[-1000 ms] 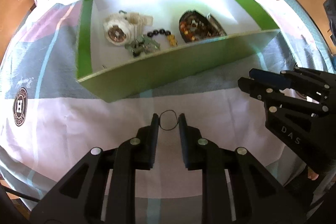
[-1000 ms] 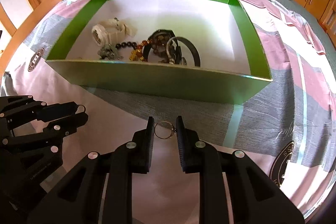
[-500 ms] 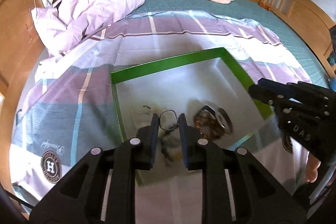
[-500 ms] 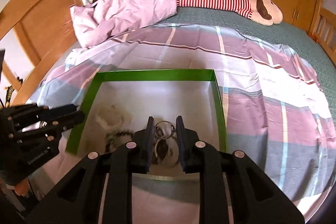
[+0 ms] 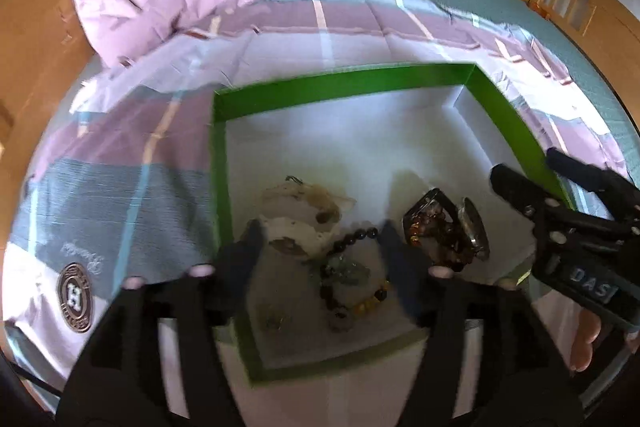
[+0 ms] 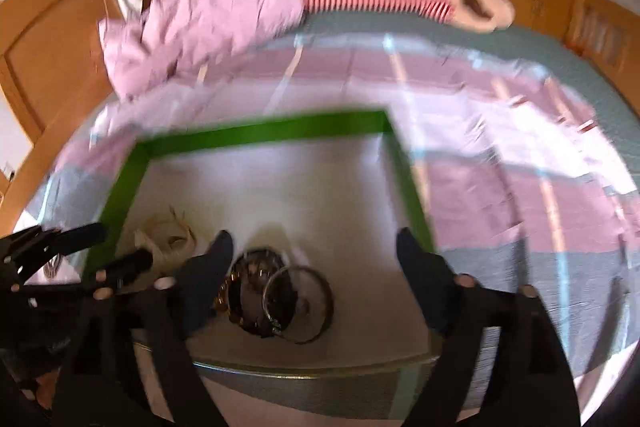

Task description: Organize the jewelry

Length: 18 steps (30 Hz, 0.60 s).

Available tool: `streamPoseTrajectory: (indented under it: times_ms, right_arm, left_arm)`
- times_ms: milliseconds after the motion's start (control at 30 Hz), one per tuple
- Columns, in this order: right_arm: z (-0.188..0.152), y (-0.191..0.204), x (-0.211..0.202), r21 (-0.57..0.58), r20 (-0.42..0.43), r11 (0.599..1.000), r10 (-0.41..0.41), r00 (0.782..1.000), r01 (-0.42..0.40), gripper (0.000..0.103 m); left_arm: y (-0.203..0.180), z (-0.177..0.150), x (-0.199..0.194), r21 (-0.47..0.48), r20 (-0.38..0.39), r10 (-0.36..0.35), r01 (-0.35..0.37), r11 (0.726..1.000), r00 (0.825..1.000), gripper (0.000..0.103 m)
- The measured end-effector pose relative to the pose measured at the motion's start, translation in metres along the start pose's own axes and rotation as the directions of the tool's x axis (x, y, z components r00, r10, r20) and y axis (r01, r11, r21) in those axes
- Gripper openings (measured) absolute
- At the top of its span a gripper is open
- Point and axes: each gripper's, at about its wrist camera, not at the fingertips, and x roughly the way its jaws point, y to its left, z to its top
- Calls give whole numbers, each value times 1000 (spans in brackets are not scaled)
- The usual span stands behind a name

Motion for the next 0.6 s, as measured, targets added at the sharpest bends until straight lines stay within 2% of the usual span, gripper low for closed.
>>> streamPoseTrajectory:
  times_ms: [100, 233, 367, 600]
  right_arm:
    - [2, 2, -14, 0, 51, 999, -34, 998, 34, 100]
    - [-1, 2, -14, 23, 59, 998, -60, 996, 58, 100]
    - [-6, 5, -6, -1, 24, 997, -78, 997, 78, 100]
    - [-9, 7, 0, -23, -11, 996, -84, 996, 84, 100]
  left_arm:
    - [-2, -2, -21, 8, 34, 12, -12, 1000, 999, 87]
    - [-1, -6, -35, 10, 50, 39, -40, 999, 998, 96]
    - [4, -8, -37, -21, 44, 8, -7, 1000, 999, 99]
    - [6, -7, -29, -33, 32, 31, -30, 999, 999, 99]
